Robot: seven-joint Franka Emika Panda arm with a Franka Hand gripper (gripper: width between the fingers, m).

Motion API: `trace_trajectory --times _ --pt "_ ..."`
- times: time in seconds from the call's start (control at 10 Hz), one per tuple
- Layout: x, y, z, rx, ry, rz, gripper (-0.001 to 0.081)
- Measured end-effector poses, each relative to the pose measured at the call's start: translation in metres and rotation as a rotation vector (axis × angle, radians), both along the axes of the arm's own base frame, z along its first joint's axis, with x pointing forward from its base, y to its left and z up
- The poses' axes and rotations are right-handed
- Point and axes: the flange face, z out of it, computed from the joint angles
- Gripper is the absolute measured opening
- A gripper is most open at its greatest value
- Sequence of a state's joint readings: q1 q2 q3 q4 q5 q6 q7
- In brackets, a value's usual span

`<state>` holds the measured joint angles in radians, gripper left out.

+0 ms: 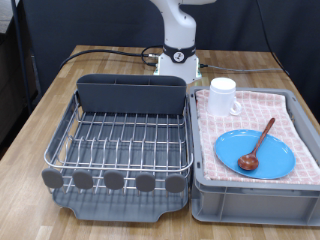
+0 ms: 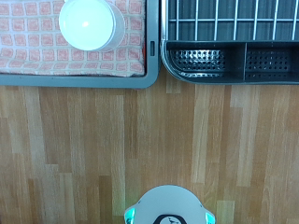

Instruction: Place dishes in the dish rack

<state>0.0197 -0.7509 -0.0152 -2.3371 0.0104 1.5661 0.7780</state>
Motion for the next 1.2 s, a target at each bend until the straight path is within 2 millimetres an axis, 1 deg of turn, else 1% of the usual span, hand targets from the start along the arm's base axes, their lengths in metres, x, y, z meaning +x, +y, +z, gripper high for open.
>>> trace_trajectory --times 0.1,0.2,0.4,0.5,0.6,0.7,0.8,1.0,1.1,1.2 --pt "0.002 0.002 0.000 -0.003 -0.015 -0.015 0.0802" --pt "0.007 0.009 -0.004 -0.013 -0.029 -0.046 0.0802" --pt "0.023 0.037 -0.022 -0.026 -0.060 -0.126 0.0802" --pt "0.032 0.050 -0.032 -0.020 -0.057 -0.200 0.0802" --pt "0.043 0.062 -0.040 -0.005 -0.066 -0.278 0.0802" --pt "0.054 0.071 -0.050 -0.003 -0.074 -0.317 0.0802" --pt "0.065 0.074 -0.054 0.000 -0.074 -0.345 0.0802" --pt "0.065 0.075 -0.055 -0.002 -0.069 -0.330 0.0802" --pt "0.069 0.078 -0.055 0.000 -0.072 -0.323 0.0802" --pt "0.077 0.084 -0.055 0.001 -0.078 -0.316 0.0802"
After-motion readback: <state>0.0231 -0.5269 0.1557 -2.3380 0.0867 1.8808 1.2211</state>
